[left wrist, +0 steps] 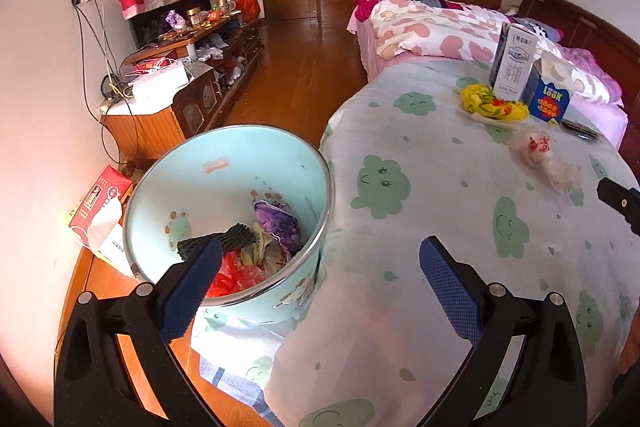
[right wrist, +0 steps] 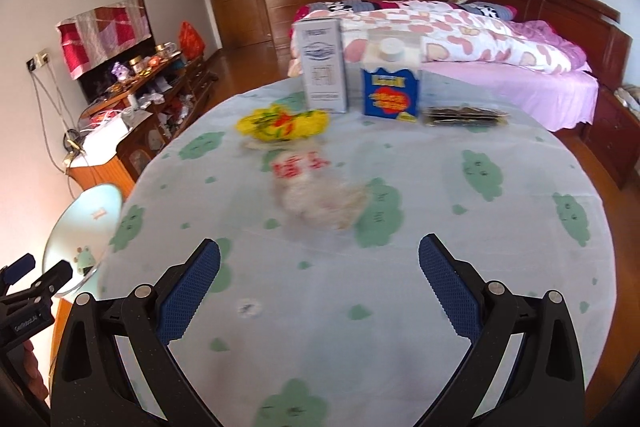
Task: Collect trash
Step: 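Withdraw both open tools from the bin back over the table, then grasp the clear red-print bag with the right tool while the left grasps the yellow wrapper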
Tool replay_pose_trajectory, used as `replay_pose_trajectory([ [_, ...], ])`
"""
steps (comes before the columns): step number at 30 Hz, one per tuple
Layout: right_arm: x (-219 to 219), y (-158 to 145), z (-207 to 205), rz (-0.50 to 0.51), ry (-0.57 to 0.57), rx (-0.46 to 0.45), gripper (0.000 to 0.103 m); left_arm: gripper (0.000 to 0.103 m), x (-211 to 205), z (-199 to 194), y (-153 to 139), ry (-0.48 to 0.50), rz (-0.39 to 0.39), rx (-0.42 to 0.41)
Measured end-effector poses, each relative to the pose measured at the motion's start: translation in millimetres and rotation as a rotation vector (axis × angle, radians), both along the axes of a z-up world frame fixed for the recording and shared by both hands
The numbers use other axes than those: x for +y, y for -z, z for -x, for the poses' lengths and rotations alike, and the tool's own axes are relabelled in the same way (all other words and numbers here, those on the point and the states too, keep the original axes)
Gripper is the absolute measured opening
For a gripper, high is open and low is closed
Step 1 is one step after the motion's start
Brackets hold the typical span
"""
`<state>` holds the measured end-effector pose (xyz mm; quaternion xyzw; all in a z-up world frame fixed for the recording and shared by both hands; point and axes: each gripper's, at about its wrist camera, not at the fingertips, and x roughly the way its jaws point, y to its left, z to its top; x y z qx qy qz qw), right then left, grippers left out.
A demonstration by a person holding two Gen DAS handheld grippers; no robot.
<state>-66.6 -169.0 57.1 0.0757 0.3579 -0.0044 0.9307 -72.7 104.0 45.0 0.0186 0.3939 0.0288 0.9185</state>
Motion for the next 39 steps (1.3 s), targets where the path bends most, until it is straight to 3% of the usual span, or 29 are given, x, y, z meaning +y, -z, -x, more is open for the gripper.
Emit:
replay_pose_trajectory([
  [7, -29.8, 3.3, -38.2, 0.031, -0.020, 0.019, 0.097, 0.097, -17.1, -13.1, 5.9, 0.026, -0.013, 0.026],
  [15, -9.7, 18.6, -94.5, 0.058, -0.161, 0.092, 0.097, 0.097, -30.7, -30.7, -2.6, 0.052, 0.002, 0.018],
  [16, -7.1, 21.0, -98.8, 0.059, -0.174, 0.110, 0.091, 0.097, -33.9, -33.2, -3.9, 0.057, -0.001, 0.013],
  [18, -7.8, 27.1, -102.8, 0.045, -0.198, 0.153, 0.066, 0.096, -40.5, -39.2, -5.5, 0.069, -0.004, 0.008],
  [19, -12.0, 30.1, -102.3, 0.026, -0.205, 0.168, 0.047, 0.096, -43.3, -42.0, -6.1, 0.077, 0.002, 0.007],
  [20, -18.3, 30.2, -98.6, 0.003, -0.208, 0.167, 0.040, 0.096, -46.5, -45.8, -6.5, 0.086, 0.014, 0.008],
  [23, -31.8, 24.8, -85.6, -0.021, -0.198, 0.146, 0.037, 0.096, -58.3, -57.9, -6.2, 0.110, 0.039, 0.020],
  [28, -91.1, 3.3, -48.6, -0.039, -0.067, 0.059, 0.037, 0.095, -87.5, -79.9, -6.2, 0.149, 0.024, -0.007],
  [32, -146.9, -8.4, -41.9, 0.107, 0.199, -0.001, 0.037, 0.093, -113.8, -107.4, -9.0, 0.183, 0.016, -0.049],
  [34, -166.1, -9.4, -45.7, 0.112, 0.275, -0.005, 0.038, 0.092, -130.1, -125.3, -10.3, 0.204, 0.007, -0.070],
  [39, -197.5, 4.4, -55.3, 0.094, 0.349, 0.017, 0.038, 0.088, -165.2, -168.9, -10.1, 0.239, -0.001, -0.077],
])
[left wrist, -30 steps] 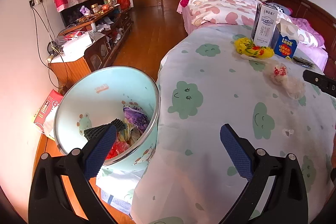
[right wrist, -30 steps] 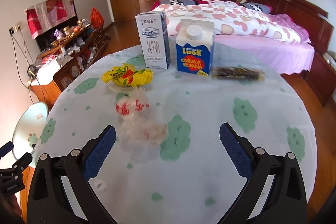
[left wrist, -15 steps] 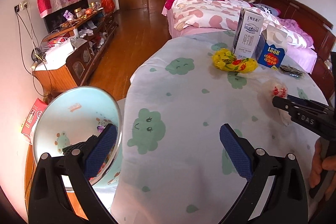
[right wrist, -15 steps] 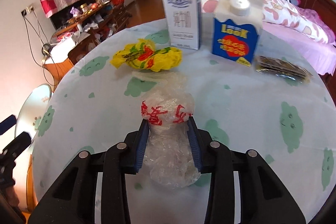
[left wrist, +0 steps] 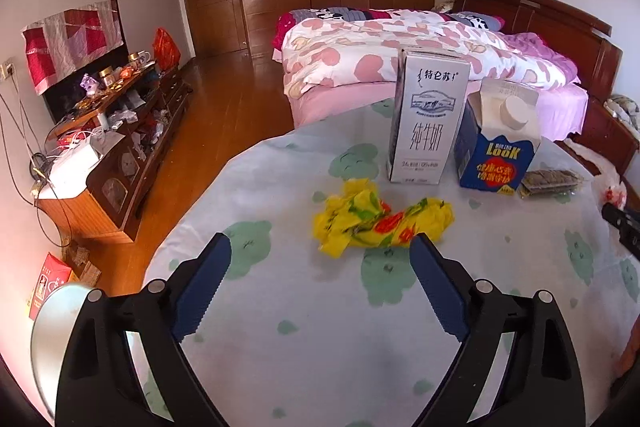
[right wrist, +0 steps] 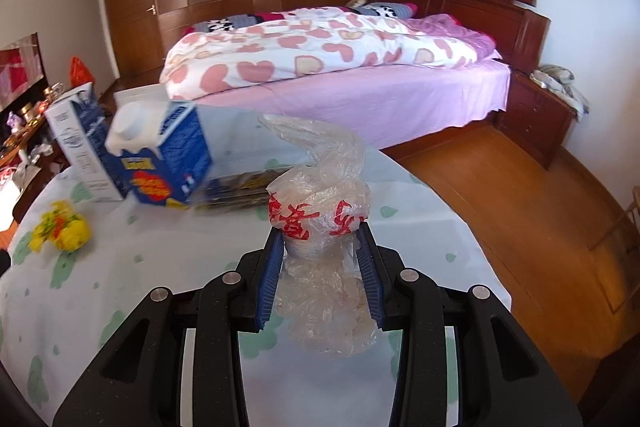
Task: Collect trash
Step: 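Grasp the clear red-print bag with the right tool while the left grasps the yellow wrapper, then carry the clear bag and yellow wrapper over the teal bin with both tools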
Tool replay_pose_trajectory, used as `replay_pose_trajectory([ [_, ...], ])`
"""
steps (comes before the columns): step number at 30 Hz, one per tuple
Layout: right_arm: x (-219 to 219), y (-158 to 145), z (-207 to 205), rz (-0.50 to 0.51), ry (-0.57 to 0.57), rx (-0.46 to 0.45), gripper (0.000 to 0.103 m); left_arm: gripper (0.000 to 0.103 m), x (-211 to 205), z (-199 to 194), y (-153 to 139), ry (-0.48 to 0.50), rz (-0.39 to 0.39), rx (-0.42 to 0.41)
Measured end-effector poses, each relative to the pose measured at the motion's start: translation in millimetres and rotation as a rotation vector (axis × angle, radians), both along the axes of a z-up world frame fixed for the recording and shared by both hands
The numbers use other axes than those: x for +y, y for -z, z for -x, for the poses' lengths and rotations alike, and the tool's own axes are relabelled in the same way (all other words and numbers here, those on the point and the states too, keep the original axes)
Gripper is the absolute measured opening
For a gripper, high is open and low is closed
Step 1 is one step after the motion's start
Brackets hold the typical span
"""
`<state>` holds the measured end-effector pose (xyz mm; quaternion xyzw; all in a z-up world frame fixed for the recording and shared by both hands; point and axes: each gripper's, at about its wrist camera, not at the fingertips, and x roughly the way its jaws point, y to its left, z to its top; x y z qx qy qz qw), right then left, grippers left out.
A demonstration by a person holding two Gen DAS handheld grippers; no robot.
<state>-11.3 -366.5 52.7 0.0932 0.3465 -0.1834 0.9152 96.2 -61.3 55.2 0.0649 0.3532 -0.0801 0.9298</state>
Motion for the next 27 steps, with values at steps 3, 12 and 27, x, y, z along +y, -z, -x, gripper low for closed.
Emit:
replay_pose_trajectory([
  [3, -10.6, 10.9, 1.8, -0.040, -0.013, 0.023, 0.038, 0.083, -16.4, -30.0, 6.7, -0.014, 0.007, 0.040],
  [12, -13.2, 16.5, 4.1, -0.063, -0.041, 0.018, 0.039, 0.067, -36.3, -60.5, 40.6, -0.069, 0.039, 0.137],
  [27, 11.5, 15.3, -20.8, -0.047, -0.044, 0.015, 0.039, 0.028, -15.8, 2.9, 16.1, 0.005, 0.012, 0.062],
])
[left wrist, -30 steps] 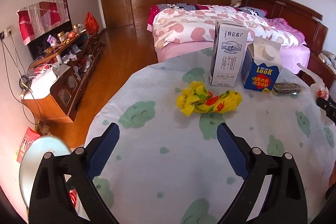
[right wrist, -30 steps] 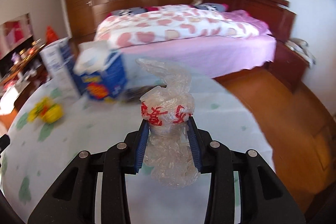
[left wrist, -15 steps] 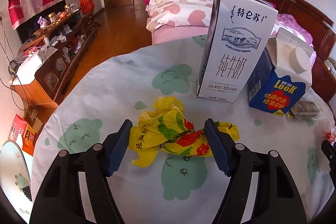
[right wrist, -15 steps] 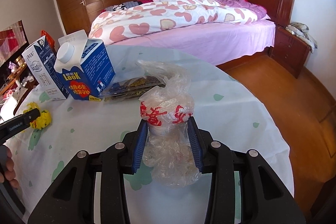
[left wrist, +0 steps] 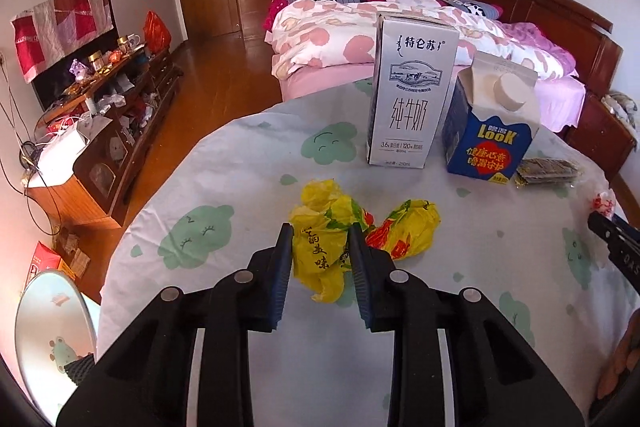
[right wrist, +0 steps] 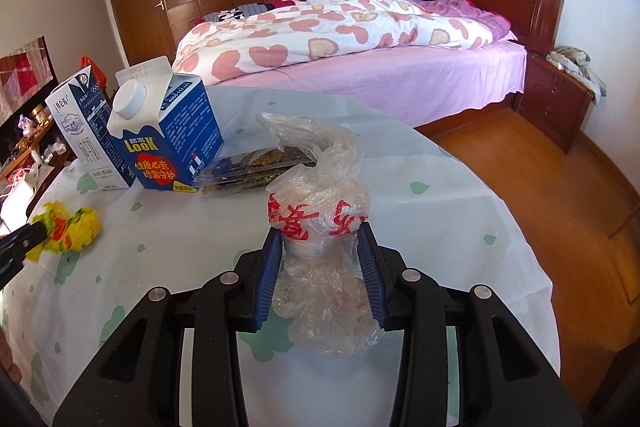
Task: Collect trash
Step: 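Carry the clear bag and yellow wrapper over the teal bin with both tools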
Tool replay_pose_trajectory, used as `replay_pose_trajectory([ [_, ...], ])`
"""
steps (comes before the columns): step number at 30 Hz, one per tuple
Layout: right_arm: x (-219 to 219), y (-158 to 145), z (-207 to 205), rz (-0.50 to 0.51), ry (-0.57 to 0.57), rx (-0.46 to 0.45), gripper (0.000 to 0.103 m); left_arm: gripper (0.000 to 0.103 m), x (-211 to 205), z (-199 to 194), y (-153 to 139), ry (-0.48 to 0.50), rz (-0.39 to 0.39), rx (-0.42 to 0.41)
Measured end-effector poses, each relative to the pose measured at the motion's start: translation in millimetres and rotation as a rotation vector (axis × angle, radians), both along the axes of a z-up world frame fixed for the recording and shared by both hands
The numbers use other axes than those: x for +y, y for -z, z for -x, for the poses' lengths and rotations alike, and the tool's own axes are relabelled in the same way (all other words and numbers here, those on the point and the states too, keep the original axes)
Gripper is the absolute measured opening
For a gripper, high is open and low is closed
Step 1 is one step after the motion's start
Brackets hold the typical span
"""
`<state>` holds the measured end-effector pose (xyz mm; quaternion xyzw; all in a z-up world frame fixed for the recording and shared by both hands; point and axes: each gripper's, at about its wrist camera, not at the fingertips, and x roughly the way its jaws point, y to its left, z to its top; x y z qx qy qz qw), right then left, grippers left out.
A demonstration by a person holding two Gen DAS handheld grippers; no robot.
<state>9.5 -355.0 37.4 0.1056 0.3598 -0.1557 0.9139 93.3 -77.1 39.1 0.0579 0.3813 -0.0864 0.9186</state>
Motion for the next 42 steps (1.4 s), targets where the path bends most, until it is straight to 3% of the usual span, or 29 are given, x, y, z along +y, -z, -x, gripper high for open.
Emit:
replay_pose_trajectory([
  [9, -5.4, 0.2, -0.6, -0.019, 0.039, -0.007, 0.039, 0.028, 40.1, 36.3, -12.1, -0.052, 0.029, 0.006],
  [14, 6.8, -2.8, 0.8, 0.037, 0.042, -0.003, 0.039, 0.028, 51.0, 59.0, -21.3, -0.077, 0.008, -0.016],
  [28, 90.2, -26.4, 67.4, 0.038, -0.136, -0.055, 0.039, 0.028, 91.7, 107.2, -30.4, -0.144, 0.011, -0.035],
  [42, 171.2, -30.5, 88.8, 0.004, -0.271, -0.052, 0.039, 0.028, 137.4, 151.4, -38.8, -0.214, 0.040, -0.063],
])
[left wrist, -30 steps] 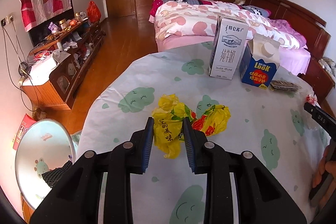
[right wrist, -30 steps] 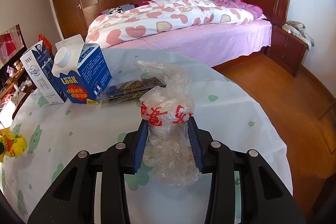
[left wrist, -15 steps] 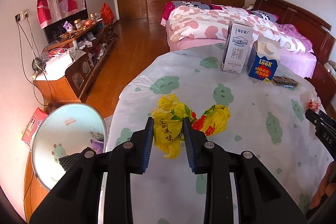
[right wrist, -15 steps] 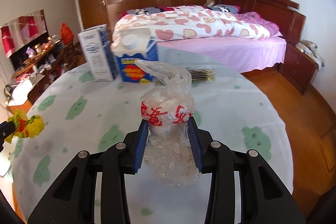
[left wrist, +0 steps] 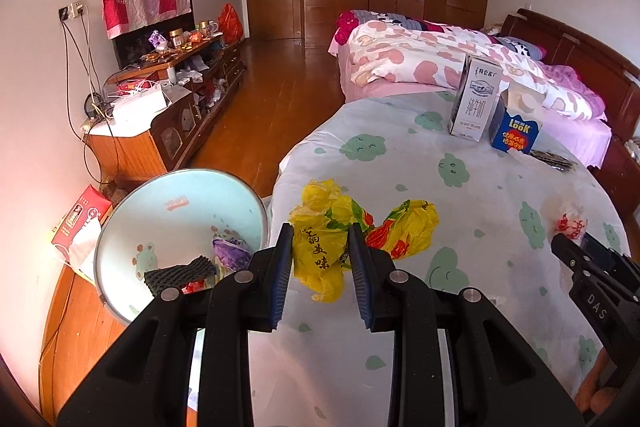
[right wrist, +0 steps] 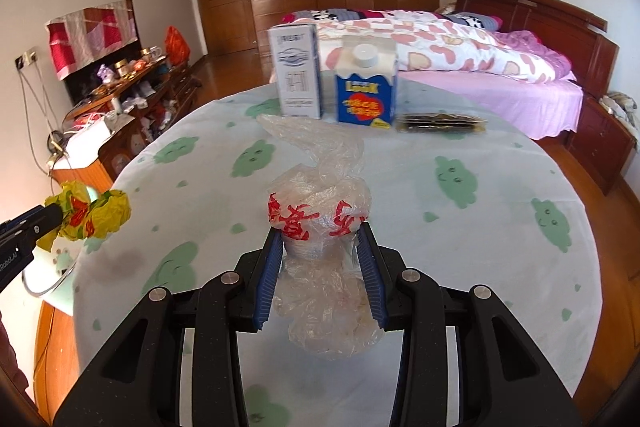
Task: Collect trash
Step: 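Carry the clear bag and yellow wrapper over the teal bin with both tools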
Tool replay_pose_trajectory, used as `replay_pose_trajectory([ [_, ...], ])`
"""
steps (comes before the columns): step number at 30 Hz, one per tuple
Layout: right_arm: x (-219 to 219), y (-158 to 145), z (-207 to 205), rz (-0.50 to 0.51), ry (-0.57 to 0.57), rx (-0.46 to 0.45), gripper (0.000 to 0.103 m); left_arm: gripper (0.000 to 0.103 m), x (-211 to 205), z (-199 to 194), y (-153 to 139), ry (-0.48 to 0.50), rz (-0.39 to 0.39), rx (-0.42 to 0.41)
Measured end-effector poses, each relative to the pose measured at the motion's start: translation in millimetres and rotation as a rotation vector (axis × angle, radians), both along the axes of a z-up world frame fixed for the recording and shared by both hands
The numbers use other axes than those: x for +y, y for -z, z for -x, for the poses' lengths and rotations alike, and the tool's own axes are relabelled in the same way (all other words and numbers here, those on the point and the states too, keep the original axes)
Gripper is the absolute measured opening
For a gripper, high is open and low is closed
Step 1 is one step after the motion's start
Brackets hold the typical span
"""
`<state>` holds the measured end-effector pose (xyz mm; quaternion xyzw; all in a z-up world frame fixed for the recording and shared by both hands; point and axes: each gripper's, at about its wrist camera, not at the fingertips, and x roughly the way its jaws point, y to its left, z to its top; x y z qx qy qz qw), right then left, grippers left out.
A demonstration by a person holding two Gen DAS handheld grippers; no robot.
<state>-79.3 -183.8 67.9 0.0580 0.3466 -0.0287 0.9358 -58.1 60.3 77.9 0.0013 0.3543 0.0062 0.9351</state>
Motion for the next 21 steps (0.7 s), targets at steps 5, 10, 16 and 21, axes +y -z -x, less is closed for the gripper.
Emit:
replay_pose_trajectory([
  [5, 24.2, -2.4, 5.2, 0.006, -0.038, -0.010, 0.039, 0.028, 16.4, 12.4, -3.2, -0.022, 0.006, -0.010],
  [10, 46.3, -3.1, 9.7, 0.005, -0.077, -0.009, 0.039, 0.028, 34.0, 22.1, -1.6, -0.049, 0.007, -0.008],
  [16, 73.6, -5.7, 17.8, 0.009, -0.138, -0.010, 0.039, 0.028, 55.0, 30.6, 2.4, -0.083, 0.016, 0.000],
  [21, 94.7, -8.7, 22.1, 0.010, -0.188, -0.014, 0.039, 0.028, 69.5, 35.9, 4.8, -0.105, 0.022, 0.003],
])
